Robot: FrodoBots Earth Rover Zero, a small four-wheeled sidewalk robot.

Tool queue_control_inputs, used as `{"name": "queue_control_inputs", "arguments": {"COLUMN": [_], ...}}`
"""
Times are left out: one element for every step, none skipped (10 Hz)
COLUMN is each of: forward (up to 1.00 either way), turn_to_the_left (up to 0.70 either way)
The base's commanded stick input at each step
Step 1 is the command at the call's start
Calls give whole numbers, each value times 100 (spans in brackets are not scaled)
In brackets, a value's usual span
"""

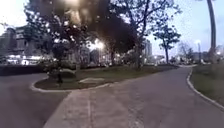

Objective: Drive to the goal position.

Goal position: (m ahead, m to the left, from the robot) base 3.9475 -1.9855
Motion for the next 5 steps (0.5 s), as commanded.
{"name": "queue_control_inputs", "arguments": {"forward": [70, 70, 70, 70, 70], "turn_to_the_left": [-35, -35, -35, -35, -35]}}
